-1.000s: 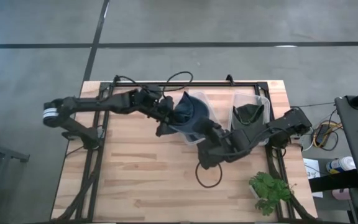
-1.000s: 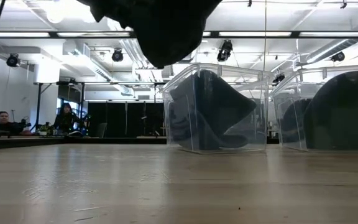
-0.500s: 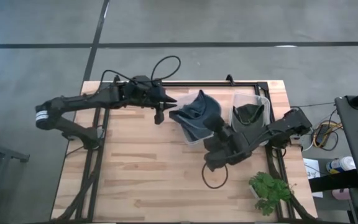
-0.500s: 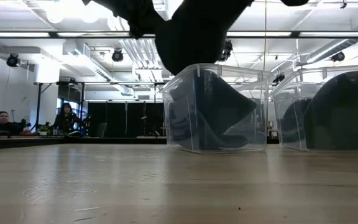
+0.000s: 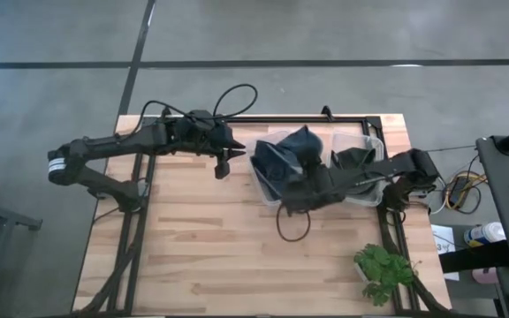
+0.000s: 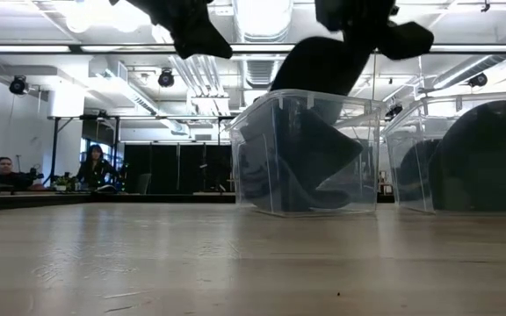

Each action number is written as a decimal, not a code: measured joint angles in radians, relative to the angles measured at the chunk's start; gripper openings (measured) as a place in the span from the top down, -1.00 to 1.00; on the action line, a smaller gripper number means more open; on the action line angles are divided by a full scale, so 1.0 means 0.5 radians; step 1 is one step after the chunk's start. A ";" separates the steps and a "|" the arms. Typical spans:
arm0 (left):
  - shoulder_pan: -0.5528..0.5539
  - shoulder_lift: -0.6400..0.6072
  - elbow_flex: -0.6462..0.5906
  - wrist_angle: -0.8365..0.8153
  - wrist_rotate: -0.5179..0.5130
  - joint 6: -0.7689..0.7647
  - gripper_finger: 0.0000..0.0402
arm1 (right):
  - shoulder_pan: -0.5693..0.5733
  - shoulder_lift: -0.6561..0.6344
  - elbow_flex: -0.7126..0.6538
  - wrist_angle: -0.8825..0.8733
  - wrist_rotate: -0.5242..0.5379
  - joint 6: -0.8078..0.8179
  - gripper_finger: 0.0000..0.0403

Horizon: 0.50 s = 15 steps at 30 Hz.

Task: Pick & Place hat
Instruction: Put the blue cap into the left transparent bin

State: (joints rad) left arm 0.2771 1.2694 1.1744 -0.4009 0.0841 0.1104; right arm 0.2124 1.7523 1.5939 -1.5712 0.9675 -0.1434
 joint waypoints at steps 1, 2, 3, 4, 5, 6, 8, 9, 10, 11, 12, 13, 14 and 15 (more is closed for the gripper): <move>0.000 0.000 -0.002 -0.006 0.000 -0.001 0.64 | -0.001 0.003 -0.006 -0.002 0.015 -0.034 0.93; 0.000 0.000 -0.006 -0.007 0.000 -0.002 0.64 | 0.000 0.004 -0.008 -0.001 0.030 -0.069 0.93; 0.001 0.000 -0.012 -0.006 0.000 -0.002 0.64 | 0.002 0.005 -0.006 0.000 0.037 -0.095 0.93; 0.001 0.000 -0.022 -0.002 0.000 -0.003 0.64 | 0.007 0.007 0.000 0.000 0.037 -0.121 0.93; 0.001 0.001 -0.032 -0.002 0.000 -0.004 0.64 | 0.009 0.008 0.003 0.002 0.032 -0.142 0.93; 0.001 0.001 -0.041 -0.006 0.000 -0.005 0.64 | 0.009 0.010 0.004 0.003 0.007 -0.171 0.93; 0.001 0.002 -0.069 0.012 0.000 -0.005 0.64 | 0.004 0.012 0.005 0.003 -0.077 -0.221 0.93; 0.001 0.002 -0.084 0.020 0.001 -0.005 0.64 | 0.003 0.012 0.006 0.003 -0.122 -0.239 0.93; 0.001 0.002 -0.104 0.047 0.001 -0.006 0.64 | 0.003 0.012 0.006 0.008 -0.166 -0.251 0.93; 0.001 0.003 -0.121 0.068 0.001 -0.016 0.64 | 0.004 0.012 0.006 0.013 -0.208 -0.252 0.93; 0.001 0.003 -0.141 0.089 0.001 -0.023 0.64 | 0.006 0.012 0.006 0.021 -0.232 -0.253 0.93; 0.001 0.003 -0.163 0.110 0.003 -0.030 0.64 | 0.008 0.012 0.006 0.036 -0.236 -0.263 0.93; 0.001 0.003 -0.184 0.133 0.002 -0.035 0.64 | 0.008 0.012 0.006 0.055 -0.236 -0.291 0.93; 0.000 0.003 -0.207 0.153 0.005 -0.040 0.64 | 0.013 0.012 0.006 0.080 -0.232 -0.321 0.93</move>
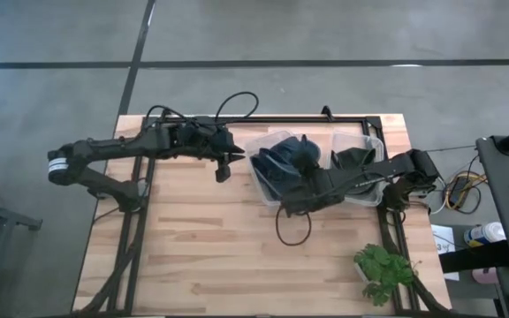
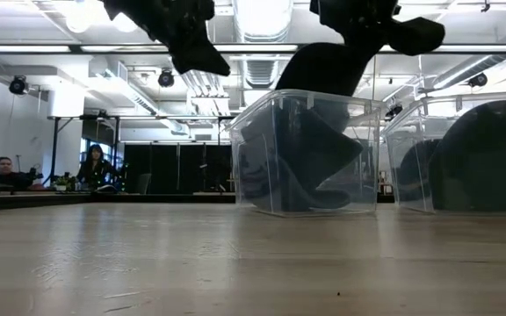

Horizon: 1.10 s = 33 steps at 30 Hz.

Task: Pick & Place hat
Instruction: Put the blue cap into the left transparent bin

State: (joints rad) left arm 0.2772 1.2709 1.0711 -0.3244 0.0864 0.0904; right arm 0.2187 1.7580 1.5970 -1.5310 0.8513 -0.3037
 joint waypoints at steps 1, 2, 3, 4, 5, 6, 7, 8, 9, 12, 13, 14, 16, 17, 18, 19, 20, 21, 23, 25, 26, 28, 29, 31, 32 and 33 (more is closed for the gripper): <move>0.000 0.000 -0.023 0.014 0.013 -0.021 0.64 | 0.003 0.000 0.005 0.027 0.007 -0.029 0.93; -0.001 0.000 -0.043 0.021 0.030 -0.061 0.64 | 0.004 0.000 0.010 0.054 0.009 -0.051 0.93; -0.002 0.000 -0.063 0.030 0.063 -0.104 0.64 | 0.005 0.000 0.016 0.083 0.009 -0.072 0.93; -0.002 0.000 -0.081 0.031 0.097 -0.159 0.64 | 0.006 0.000 0.018 0.113 0.009 -0.086 0.93; -0.004 0.000 -0.096 0.029 0.141 -0.213 0.64 | 0.008 0.000 0.019 0.152 0.008 -0.095 0.93; -0.006 0.000 -0.105 0.018 0.197 -0.274 0.64 | 0.008 0.000 0.020 0.198 0.008 -0.099 0.93; -0.011 0.001 -0.114 0.015 0.257 -0.338 0.64 | 0.003 0.000 0.020 0.234 0.008 -0.098 0.93; -0.018 0.001 -0.123 0.015 0.323 -0.406 0.64 | 0.001 0.000 0.020 0.266 0.001 -0.099 0.93; -0.028 0.001 -0.127 0.008 0.378 -0.462 0.64 | 0.000 0.000 0.020 0.296 -0.012 -0.099 0.93; -0.071 0.001 -0.128 -0.049 0.442 -0.555 0.64 | -0.008 0.000 0.020 0.366 -0.072 -0.127 0.93; -0.088 0.001 -0.128 -0.076 0.442 -0.570 0.64 | -0.008 0.000 0.020 0.378 -0.073 -0.140 0.93; -0.103 0.001 -0.128 -0.112 0.442 -0.589 0.64 | -0.008 0.000 0.020 0.378 -0.074 -0.148 0.93; -0.142 0.000 -0.128 -0.192 0.442 -0.641 0.64 | -0.010 0.013 0.019 0.375 -0.074 -0.150 0.93; -0.164 0.000 -0.128 -0.240 0.442 -0.662 0.64 | -0.013 0.018 0.019 0.358 -0.074 -0.135 0.93; -0.192 0.000 -0.128 -0.296 0.442 -0.673 0.64 | -0.015 0.023 0.018 0.342 -0.075 -0.123 0.93; -0.218 -0.001 -0.127 -0.365 0.445 -0.673 0.64 | -0.015 0.032 0.018 0.344 -0.074 -0.119 0.93; -0.242 -0.001 -0.126 -0.431 0.441 -0.671 0.64 | -0.015 0.045 0.018 0.352 -0.073 -0.123 0.93; -0.267 -0.002 -0.127 -0.472 0.427 -0.663 0.64 | -0.015 0.049 0.018 0.349 -0.071 -0.135 0.93; -0.320 0.005 -0.156 -0.455 0.340 -0.631 0.64 | -0.015 0.059 0.018 0.362 -0.069 -0.161 0.93; -0.352 0.021 -0.215 -0.350 0.235 -0.561 0.64 | -0.015 0.074 0.022 0.388 -0.067 -0.217 0.93; -0.361 0.039 -0.250 -0.252 0.185 -0.536 0.64 | -0.015 0.077 0.024 0.395 -0.066 -0.247 0.93; -0.362 0.071 -0.307 -0.010 0.118 -0.538 0.64 | -0.015 0.080 0.026 0.427 -0.061 -0.334 0.93; -0.361 0.094 -0.323 0.097 0.121 -0.564 0.64 | -0.015 0.084 0.026 0.447 -0.044 -0.384 0.93; -0.359 0.157 -0.334 0.264 0.127 -0.599 0.64 | -0.008 0.087 0.027 0.461 0.024 -0.480 0.93; -0.360 0.194 -0.335 0.318 0.143 -0.601 0.64 | -0.006 0.092 0.028 0.467 0.052 -0.522 0.93; -0.360 0.233 -0.337 0.341 0.165 -0.603 0.64 | -0.004 0.098 0.033 0.484 0.066 -0.552 0.93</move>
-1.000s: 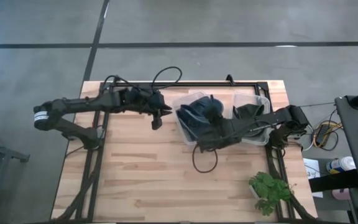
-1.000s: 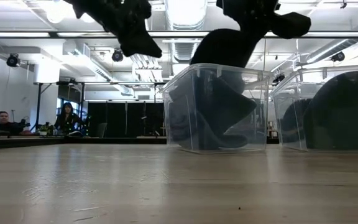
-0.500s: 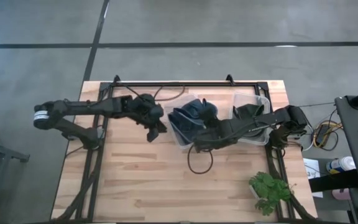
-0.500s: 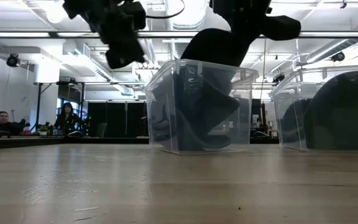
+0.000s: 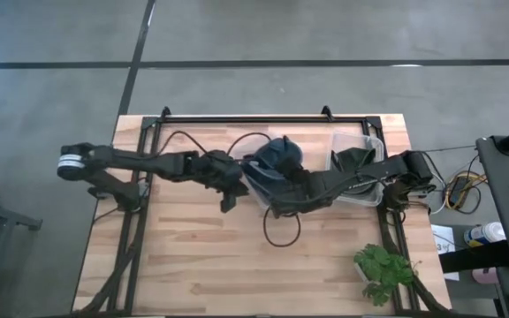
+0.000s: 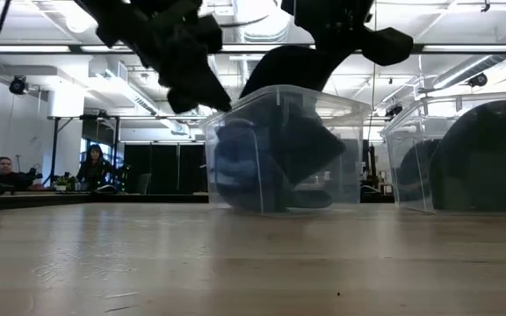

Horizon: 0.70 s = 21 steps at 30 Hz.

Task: Pick & Place hat
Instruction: Put the blue cap into the left transparent bin

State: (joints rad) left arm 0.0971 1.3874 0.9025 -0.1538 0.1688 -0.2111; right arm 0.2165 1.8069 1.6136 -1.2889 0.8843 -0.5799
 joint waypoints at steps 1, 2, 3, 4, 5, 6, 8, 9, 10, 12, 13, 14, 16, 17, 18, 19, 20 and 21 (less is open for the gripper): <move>0.000 0.034 0.000 0.007 0.021 -0.001 0.64 | 0.001 0.004 0.007 0.019 0.004 -0.007 0.93; -0.001 0.068 0.000 0.012 0.040 -0.002 0.64 | 0.003 0.007 0.010 0.029 0.003 -0.001 0.93; -0.002 0.103 0.000 0.012 0.042 -0.002 0.64 | 0.003 0.012 0.016 0.028 -0.004 0.021 0.93; -0.005 0.135 0.002 0.014 0.020 0.011 0.64 | 0.003 0.020 0.025 0.030 -0.026 0.051 0.93; -0.005 0.153 0.010 0.019 0.009 0.013 0.64 | 0.003 0.023 0.029 0.034 -0.057 0.081 0.93; -0.005 0.169 0.016 0.024 0.009 0.011 0.64 | 0.003 0.028 0.029 0.030 -0.097 0.109 0.93; -0.005 0.195 0.031 0.040 -0.033 0.014 0.64 | 0.007 0.041 0.029 0.028 -0.143 0.138 0.93; -0.005 0.206 0.035 0.060 -0.043 0.018 0.64 | 0.010 0.049 0.029 0.029 -0.151 0.138 0.93; -0.005 0.212 0.041 0.076 -0.041 0.020 0.64 | 0.017 0.061 0.029 0.032 -0.158 0.128 0.93; -0.002 0.218 0.051 0.126 -0.026 0.023 0.64 | 0.030 0.084 0.029 0.038 -0.174 0.090 0.93; -0.002 0.220 0.052 0.158 -0.020 0.032 0.64 | 0.037 0.096 0.029 0.046 -0.194 0.084 0.93; -0.001 0.221 0.052 0.178 -0.018 0.037 0.64 | 0.044 0.110 0.029 0.049 -0.213 0.096 0.93; 0.003 0.221 0.053 0.185 -0.014 0.036 0.64 | 0.056 0.116 0.026 0.044 -0.311 0.163 0.93; 0.004 0.221 0.053 0.183 -0.012 0.027 0.64 | 0.059 0.116 0.025 0.043 -0.391 0.207 0.93; 0.004 0.221 0.053 0.184 -0.013 0.017 0.64 | 0.063 0.116 0.024 0.036 -0.460 0.249 0.93; 0.004 0.221 0.053 0.180 -0.013 0.012 0.64 | 0.068 0.114 0.023 0.020 -0.496 0.292 0.93; 0.004 0.220 0.053 0.180 -0.016 0.001 0.64 | 0.075 0.114 0.023 -0.006 -0.500 0.338 0.93; 0.006 0.220 0.053 0.180 -0.021 -0.002 0.64 | 0.080 0.114 0.023 -0.043 -0.485 0.382 0.93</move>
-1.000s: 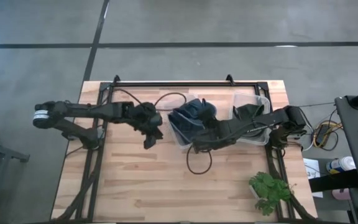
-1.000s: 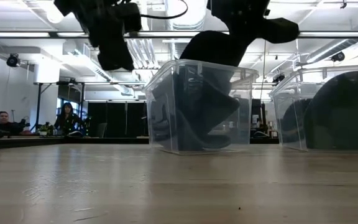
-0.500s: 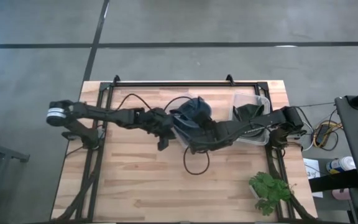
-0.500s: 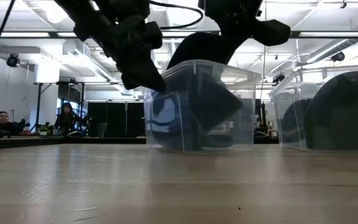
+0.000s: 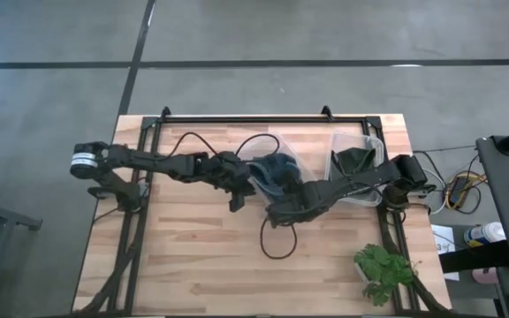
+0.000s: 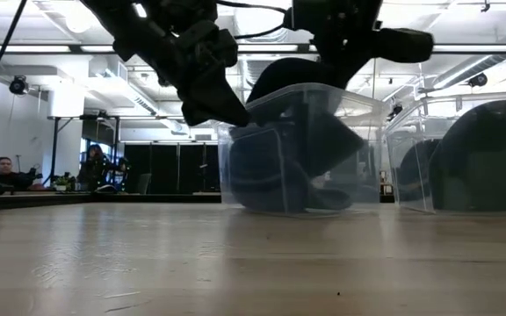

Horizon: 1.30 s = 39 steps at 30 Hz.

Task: Pick & Place hat
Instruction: Put the blue cap into the left transparent bin

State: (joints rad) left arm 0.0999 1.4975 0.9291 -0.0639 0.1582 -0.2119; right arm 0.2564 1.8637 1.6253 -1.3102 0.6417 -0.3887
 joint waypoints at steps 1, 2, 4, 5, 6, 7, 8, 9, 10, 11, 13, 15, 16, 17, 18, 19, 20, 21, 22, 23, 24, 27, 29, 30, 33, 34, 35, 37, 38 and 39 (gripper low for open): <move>0.000 -0.002 0.000 -0.002 -0.002 -0.001 0.64 | 0.005 0.000 0.000 -0.049 0.030 0.043 0.93; 0.000 -0.006 0.000 -0.010 -0.002 -0.002 0.64 | 0.006 0.000 0.000 -0.098 0.057 0.093 0.93; -0.002 -0.022 0.000 -0.008 0.001 -0.006 0.64 | 0.005 0.000 0.001 -0.180 0.077 0.207 0.93; -0.002 -0.038 0.000 -0.011 0.001 -0.022 0.64 | 0.002 0.000 0.001 -0.217 0.083 0.277 0.93; -0.002 -0.062 0.000 -0.015 0.001 -0.051 0.64 | -0.001 0.000 0.001 -0.253 0.088 0.348 0.93; -0.002 -0.091 0.000 -0.013 0.003 -0.084 0.64 | -0.003 0.000 0.000 -0.292 0.089 0.414 0.93; -0.002 -0.128 0.001 -0.013 0.004 -0.105 0.64 | -0.004 0.000 -0.002 -0.316 0.092 0.473 0.93; -0.002 -0.172 0.006 -0.017 0.008 -0.119 0.64 | -0.004 0.000 -0.002 -0.324 0.096 0.518 0.93; -0.002 -0.212 0.017 -0.013 0.010 -0.119 0.64 | -0.003 0.000 -0.002 -0.330 0.099 0.549 0.93; -0.003 -0.253 0.033 -0.001 0.010 -0.109 0.64 | -0.002 0.000 -0.004 -0.329 0.100 0.562 0.93; -0.003 -0.324 0.068 0.039 0.010 -0.063 0.64 | 0.007 0.000 -0.003 -0.332 0.102 0.562 0.93; -0.002 -0.359 0.110 0.104 0.011 0.023 0.64 | 0.014 0.000 0.004 -0.334 0.108 0.563 0.93; 0.004 -0.361 0.129 0.135 0.011 0.075 0.64 | 0.018 0.000 0.006 -0.335 0.110 0.565 0.93; 0.008 -0.360 0.146 0.148 0.011 0.123 0.64 | 0.020 0.000 0.009 -0.334 0.117 0.569 0.93; 0.013 -0.338 0.160 0.163 0.010 0.163 0.64 | 0.024 0.000 0.014 -0.334 0.124 0.570 0.93; 0.020 -0.309 0.177 0.199 0.009 0.197 0.64 | 0.026 0.000 0.022 -0.336 0.126 0.574 0.93; 0.030 -0.280 0.190 0.226 0.006 0.217 0.64 | 0.028 0.000 0.034 -0.336 0.124 0.594 0.93; 0.039 -0.235 0.197 0.237 0.003 0.226 0.64 | 0.029 0.000 0.046 -0.335 0.125 0.622 0.93; 0.047 -0.190 0.212 0.258 0.003 0.226 0.64 | 0.029 -0.002 0.056 -0.334 0.125 0.648 0.92; 0.057 -0.139 0.231 0.282 0.003 0.220 0.64 | 0.029 -0.002 0.068 -0.334 0.128 0.667 0.90; 0.061 -0.088 0.248 0.300 0.009 0.218 0.64 | 0.029 -0.002 0.079 -0.335 0.127 0.669 0.86; 0.061 0.078 0.326 0.328 0.070 0.216 0.64 | 0.029 -0.002 0.108 -0.337 0.122 0.661 0.71; 0.060 0.178 0.381 0.321 0.141 0.214 0.64 | 0.029 -0.002 0.114 -0.347 0.111 0.658 0.59; 0.060 0.223 0.414 0.331 0.168 0.214 0.64 | 0.029 -0.002 0.115 -0.354 0.112 0.658 0.54; 0.054 0.344 0.482 0.321 0.211 0.214 0.64 | 0.029 -0.004 0.117 -0.436 0.125 0.660 0.38; 0.054 0.375 0.498 0.315 0.206 0.215 0.64 | 0.034 -0.005 0.119 -0.474 0.141 0.660 0.33; 0.054 0.405 0.512 0.309 0.204 0.215 0.64 | 0.041 -0.008 0.129 -0.517 0.148 0.663 0.29; 0.056 0.448 0.540 0.300 0.205 0.215 0.64 | 0.067 -0.016 0.155 -0.527 0.192 0.683 0.22; 0.057 0.456 0.549 0.296 0.205 0.218 0.64 | 0.081 -0.027 0.172 -0.527 0.199 0.694 0.19; 0.058 0.466 0.558 0.287 0.204 0.231 0.64 | 0.095 -0.032 0.202 -0.524 0.198 0.700 0.16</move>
State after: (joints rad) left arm 0.1291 1.7303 1.2079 0.0796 0.2604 -0.0966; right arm 0.3038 1.8477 1.7263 -1.5723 0.7406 -0.0386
